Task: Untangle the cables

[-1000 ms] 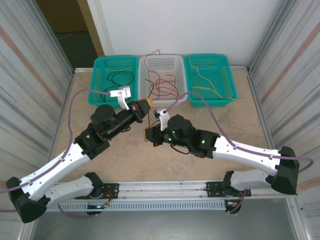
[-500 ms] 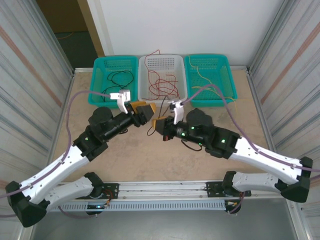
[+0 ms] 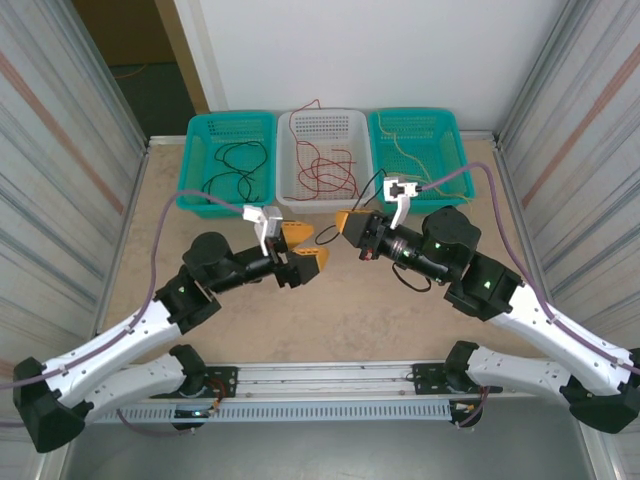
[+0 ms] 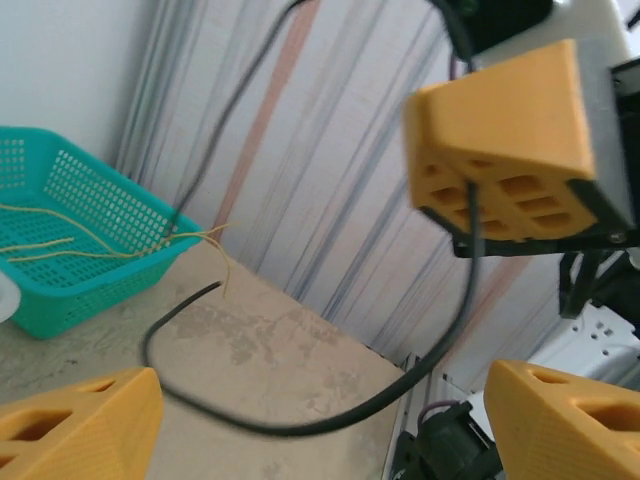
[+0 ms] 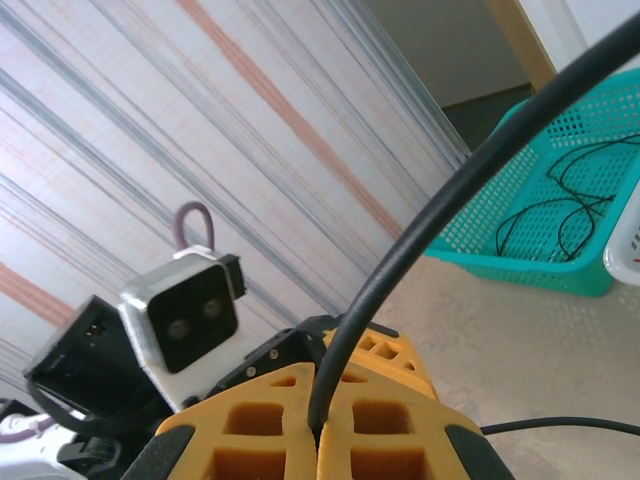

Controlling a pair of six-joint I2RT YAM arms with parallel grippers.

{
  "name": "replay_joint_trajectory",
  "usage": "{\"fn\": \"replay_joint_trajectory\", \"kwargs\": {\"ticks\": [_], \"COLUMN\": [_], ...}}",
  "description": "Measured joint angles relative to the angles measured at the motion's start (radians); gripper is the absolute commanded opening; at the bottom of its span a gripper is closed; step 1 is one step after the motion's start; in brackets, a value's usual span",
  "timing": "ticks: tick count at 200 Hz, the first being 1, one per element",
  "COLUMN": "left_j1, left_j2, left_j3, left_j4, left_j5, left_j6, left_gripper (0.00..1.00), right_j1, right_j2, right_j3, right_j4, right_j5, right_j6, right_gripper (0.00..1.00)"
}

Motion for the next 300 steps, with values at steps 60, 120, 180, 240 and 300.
{"fn": "replay_joint_trajectory", "kwargs": {"ticks": [60,120,180,240,300], "left_j1": [-0.141,-0.149,-0.09,0.034,0.112], "left_j2": [0.106,0.146,0.122,0.08,0.071], "left_j3": [0.191,0.198,0.173,0.146,0.117], "left_j4": [-0.201,-0.248,-0.203,-0.109,-0.035], "left_j5": [-0.13,-0.174,-0.146,-0.005,0.092], "left_j6": [0.254,0.286,0.165,-0.028,-0.143], "left_gripper": [0.39,0.0,0.0,0.0,0.0], "right_j1": [0.0,-0.001,-0.064,-0.144,-0.087], "right_j2": [0.031,0.03,-0.034,0.063,0.192], "right_j3": [0.0,0.0,-0.057,-0.113,-0.113], "right_j4": [-0.039,-0.051,-0.107,-0.134,-0.156], "right_j5": [-0.008,-0.014,0.061,-0.004,-0.026], "right_j6": [0.0,0.0,0.0,0.023,0.007], "right_gripper": [0.0,0.14,0.6,0.5,0.44]}}
